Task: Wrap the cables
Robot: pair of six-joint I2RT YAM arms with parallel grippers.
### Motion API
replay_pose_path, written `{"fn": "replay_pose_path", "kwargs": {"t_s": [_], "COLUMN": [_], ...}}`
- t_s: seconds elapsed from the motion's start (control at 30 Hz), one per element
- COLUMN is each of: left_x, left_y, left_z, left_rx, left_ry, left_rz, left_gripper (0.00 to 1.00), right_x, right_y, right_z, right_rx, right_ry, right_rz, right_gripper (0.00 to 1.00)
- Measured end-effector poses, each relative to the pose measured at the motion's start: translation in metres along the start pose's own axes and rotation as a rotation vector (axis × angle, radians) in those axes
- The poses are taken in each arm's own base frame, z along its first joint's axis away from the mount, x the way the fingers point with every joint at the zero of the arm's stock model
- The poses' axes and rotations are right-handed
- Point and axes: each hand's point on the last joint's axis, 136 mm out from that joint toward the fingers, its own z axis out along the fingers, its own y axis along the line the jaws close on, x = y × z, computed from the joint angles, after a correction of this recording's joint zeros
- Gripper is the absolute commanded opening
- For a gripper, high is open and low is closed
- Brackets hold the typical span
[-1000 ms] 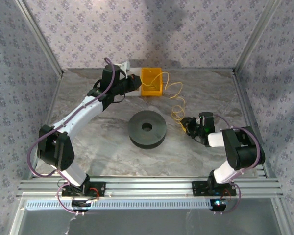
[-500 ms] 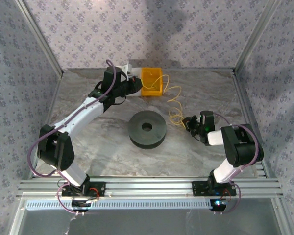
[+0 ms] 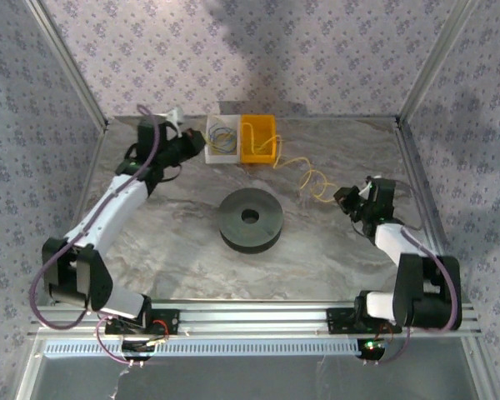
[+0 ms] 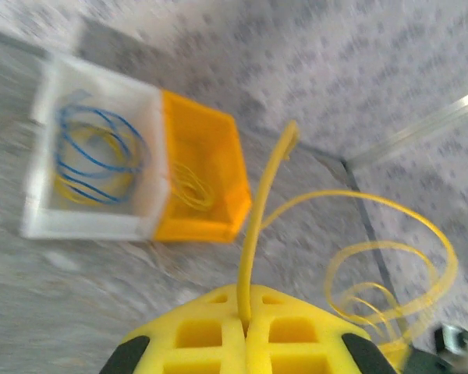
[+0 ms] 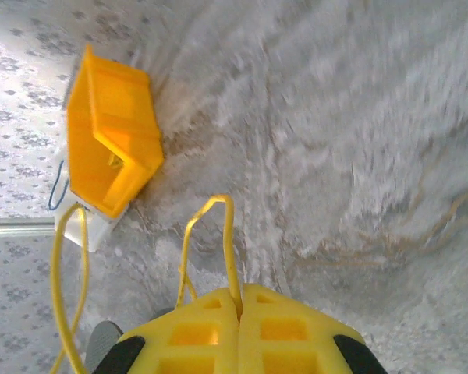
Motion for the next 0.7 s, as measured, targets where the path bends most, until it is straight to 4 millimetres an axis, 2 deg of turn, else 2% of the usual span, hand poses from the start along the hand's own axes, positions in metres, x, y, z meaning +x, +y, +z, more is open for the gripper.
{"fn": "replay_pose_path", "kwargs": {"t_s": [0.13, 0.3, 0.47, 0.57, 0.7], "left_x": [-0.046, -0.084, -0.100, -0.105, -0.107], "left_y": [0.032, 0.075, 0.127, 0.159, 0.187], "left_z": [-0.047, -0.111, -0.166, -0.192, -0.219], "left_rx": [-0.070, -0.182, -0.322, -0.400, -0.465], "left_ry": [-0.125, -0.264, -0.349, -0.386, -0.422], "left_rz": [-0.014, -0.043, -0.115, -0.179, -0.246], "left_gripper": [0.00, 0.00, 0.00, 0.00, 0.00], "right_x": [-0.029, -0.051, -0.068, -0.079, -0.091], "right_y": [0.005, -0.022, -0.052, -0.060, -0.062], "right_z": [-0.032, -0.062, -0.086, -0.098, -0.109], "right_rx": [0.056, 0.200, 0.336, 0.402, 0.477], "right_ry": [-0.056, -0.090, -0.097, -0.103, -0.117], "right_rz": [-0.129, -0.191, -0.202, -0.229, -0.286], "right_gripper": [0.00, 0.00, 0.00, 0.00, 0.00]}}
